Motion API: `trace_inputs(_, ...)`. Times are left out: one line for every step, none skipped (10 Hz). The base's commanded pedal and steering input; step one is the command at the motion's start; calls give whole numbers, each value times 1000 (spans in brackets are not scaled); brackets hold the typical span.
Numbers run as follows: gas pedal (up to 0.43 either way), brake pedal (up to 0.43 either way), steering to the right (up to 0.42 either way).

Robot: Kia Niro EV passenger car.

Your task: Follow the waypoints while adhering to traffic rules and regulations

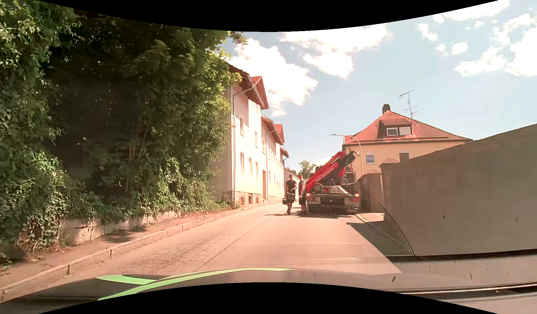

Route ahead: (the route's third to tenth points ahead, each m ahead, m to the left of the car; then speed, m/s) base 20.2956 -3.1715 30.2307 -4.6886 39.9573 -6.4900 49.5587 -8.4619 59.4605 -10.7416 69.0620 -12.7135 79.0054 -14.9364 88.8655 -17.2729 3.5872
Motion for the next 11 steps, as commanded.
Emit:
trace_inputs(87,0,-178)
trace_inputs(79,0,-166)
trace_inputs(79,0,-153)
trace_inputs(87,0,-135)
trace_inputs(118,0,-114)
trace_inputs(130,0,-96)
trace_inputs(130,0,-81)
trace_inputs(138,0,-72)
trace_inputs(138,0,-63)
trace_inputs(138,0,-50)
trace_inputs(157,0,-27)
